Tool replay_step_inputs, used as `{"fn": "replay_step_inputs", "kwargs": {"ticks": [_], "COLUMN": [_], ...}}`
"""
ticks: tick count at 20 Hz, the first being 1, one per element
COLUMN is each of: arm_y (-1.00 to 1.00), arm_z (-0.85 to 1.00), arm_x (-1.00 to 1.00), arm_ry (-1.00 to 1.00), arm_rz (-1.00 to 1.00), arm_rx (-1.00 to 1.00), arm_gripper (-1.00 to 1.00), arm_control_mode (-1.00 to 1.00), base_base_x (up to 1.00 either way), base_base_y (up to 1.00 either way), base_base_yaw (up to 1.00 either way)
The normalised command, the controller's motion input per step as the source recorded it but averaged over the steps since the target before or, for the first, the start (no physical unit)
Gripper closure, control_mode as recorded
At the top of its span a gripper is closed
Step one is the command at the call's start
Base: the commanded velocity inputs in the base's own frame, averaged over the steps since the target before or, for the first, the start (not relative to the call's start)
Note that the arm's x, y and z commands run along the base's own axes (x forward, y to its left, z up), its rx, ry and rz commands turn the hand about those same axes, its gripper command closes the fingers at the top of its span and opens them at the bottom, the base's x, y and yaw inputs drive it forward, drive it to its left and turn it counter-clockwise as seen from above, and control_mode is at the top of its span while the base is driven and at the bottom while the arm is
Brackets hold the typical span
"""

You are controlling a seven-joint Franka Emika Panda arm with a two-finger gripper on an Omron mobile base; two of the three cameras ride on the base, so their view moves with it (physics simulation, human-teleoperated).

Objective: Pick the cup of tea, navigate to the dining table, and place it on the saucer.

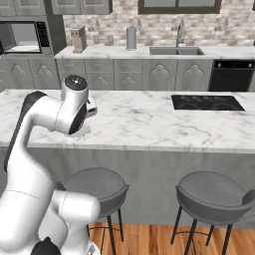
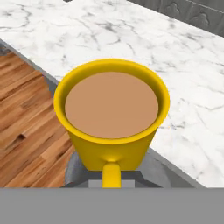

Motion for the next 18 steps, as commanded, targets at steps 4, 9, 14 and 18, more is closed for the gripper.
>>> {"fn": "replay_step_inputs", "kwargs": {"ticks": [4,9,14,18], "arm_y": [0.00,0.01,0.12,0.10], "arm_z": [0.00,0.00,-0.08,-0.37], "arm_x": [1.00,0.99,0.38,0.23], "arm_ry": [0.10,0.10,0.01,-0.02], "arm_rz": [0.45,0.42,0.13,-0.04], "arm_rx": [-0.02,-0.10,-0.10,-0.06], "arm_gripper": [1.00,1.00,1.00,1.00], "arm_control_mode": [-1.00,-1.00,-1.00,-1.00], "base_base_x": [0.00,0.00,0.00,0.00], "base_base_y": [0.00,0.00,0.00,0.00], "base_base_yaw": [0.00,0.00,0.00,0.00]}}
